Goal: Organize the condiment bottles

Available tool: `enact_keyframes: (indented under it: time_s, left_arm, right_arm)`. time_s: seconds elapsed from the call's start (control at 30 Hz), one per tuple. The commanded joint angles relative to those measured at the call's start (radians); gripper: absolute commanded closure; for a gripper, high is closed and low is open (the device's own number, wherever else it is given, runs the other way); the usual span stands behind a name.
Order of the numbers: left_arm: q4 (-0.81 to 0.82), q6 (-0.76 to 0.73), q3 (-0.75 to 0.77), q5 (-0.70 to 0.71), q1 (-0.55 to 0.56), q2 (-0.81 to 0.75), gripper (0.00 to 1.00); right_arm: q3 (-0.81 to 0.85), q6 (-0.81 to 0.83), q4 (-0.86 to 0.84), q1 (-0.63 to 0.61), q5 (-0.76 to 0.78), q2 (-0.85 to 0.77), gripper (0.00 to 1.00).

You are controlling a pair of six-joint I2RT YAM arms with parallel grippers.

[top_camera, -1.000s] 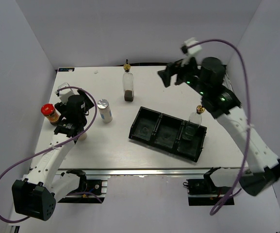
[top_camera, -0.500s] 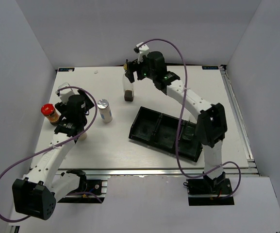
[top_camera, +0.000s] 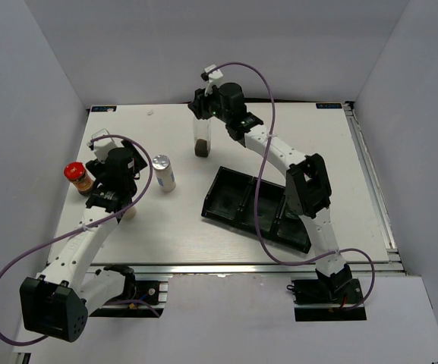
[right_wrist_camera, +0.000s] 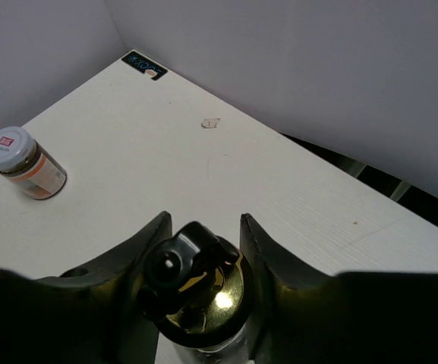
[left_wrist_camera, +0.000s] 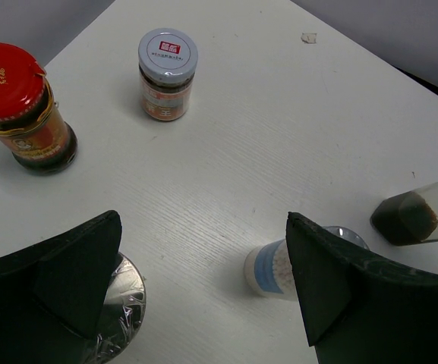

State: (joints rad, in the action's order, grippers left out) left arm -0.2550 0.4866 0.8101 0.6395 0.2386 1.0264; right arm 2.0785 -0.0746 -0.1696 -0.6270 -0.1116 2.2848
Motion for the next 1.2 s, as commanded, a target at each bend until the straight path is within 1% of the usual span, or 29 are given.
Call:
enact_keyframes:
  time_s: [0.0,0.03,0.07,0.1,0.13,0.27,0.33,0.4,0.5,0.53,0.57,0.6,0.63,0.67,0.7,0.73,0.77,0.83,0.87,0.93,1.0,1.17]
  left_arm:
    - [0.003,-0.008,0.014,0.022,-0.004,-0.008,0.02]
    - [0.003,-0.008,0.014,0.022,-0.004,-0.008,0.02]
    - [0.003,-0.008,0.014,0.023,-0.004,-0.008,0.02]
    - [0.003,-0.008,0.014,0.023,-0.004,-0.009,0.02]
    - [0.003,-0.008,0.014,0.020,-0.004,-0.009,0.02]
    - [0.002,-0.005,0.015,0.017,-0.004,-0.009,0.02]
    - [0.000,-0.005,0.015,0.017,-0.004,-0.011,0.02]
    - [-0.004,-0.003,0.017,0.019,-0.004,-0.012,0.02]
    - [-0.006,0.000,0.014,0.017,-0.005,-0.022,0.02]
    - [-0.004,0.000,0.012,0.014,-0.004,-0.026,0.02]
    - [-0.006,0.003,0.012,0.011,-0.005,-0.028,0.02]
    - [-0.006,0.001,0.011,0.011,-0.005,-0.031,0.02]
    - [-0.006,0.001,0.011,0.011,-0.005,-0.034,0.02]
    - [-0.007,0.003,0.011,0.014,-0.005,-0.038,0.02]
    - [-0.004,0.004,0.006,0.014,-0.005,-0.042,0.02]
    - [-0.003,0.004,0.004,0.012,-0.004,-0.045,0.02]
    - [0.003,0.006,0.004,0.006,-0.005,-0.048,0.02]
    - [0.002,0.003,0.004,0.000,-0.005,-0.048,0.02]
    - [-0.003,0.004,0.006,0.003,-0.005,-0.048,0.02]
    - [-0.007,0.006,0.008,0.003,-0.005,-0.048,0.02]
    - [-0.007,0.007,0.008,-0.006,-0.004,-0.049,0.02]
    - [0.002,0.007,0.001,-0.021,-0.005,-0.052,0.02]
  right_arm:
    - [0.019,-0.014,-0.094,-0.002,-0.002,-0.028,0.68]
    - [0.015,-0.013,-0.093,0.000,-0.010,-0.036,0.76]
    - [0.015,-0.013,-0.084,-0.003,-0.022,-0.053,0.91]
    - [0.017,-0.013,-0.077,-0.004,-0.022,-0.064,0.99]
    - [0.017,-0.010,-0.073,-0.004,-0.023,-0.077,1.00]
    - [0.005,-0.010,-0.042,-0.004,-0.071,-0.197,1.00]
    - [-0.012,-0.011,0.001,-0.004,-0.094,-0.250,1.00]
    - [-0.046,-0.010,0.054,-0.007,-0.112,-0.343,1.00]
    - [-0.139,0.004,0.129,-0.011,-0.128,-0.479,1.00]
    - [-0.220,0.002,0.160,-0.011,-0.135,-0.519,1.00]
    - [-0.268,0.001,0.168,-0.016,-0.151,-0.603,1.00]
    - [-0.315,-0.002,0.168,-0.017,-0.149,-0.643,1.00]
    - [-0.363,-0.007,0.209,-0.020,-0.151,-0.689,1.00]
    - [-0.445,-0.010,0.223,-0.025,-0.158,-0.773,1.00]
    - [-0.481,-0.016,0.237,-0.028,-0.157,-0.813,1.00]
    - [-0.517,-0.022,0.249,-0.033,-0.154,-0.855,1.00]
    - [-0.573,-0.024,0.277,-0.042,-0.140,-0.931,1.00]
    - [-0.621,-0.040,0.307,-0.056,-0.108,-1.004,1.00]
    - [-0.639,-0.040,0.349,-0.068,-0.079,-1.068,1.00]
    - [-0.692,-0.062,0.392,-0.077,-0.040,-1.128,1.00]
    - [-0.736,-0.089,0.473,-0.083,0.009,-1.223,1.00]
    - [-0.801,-0.105,0.616,-0.083,0.053,-1.317,1.00]
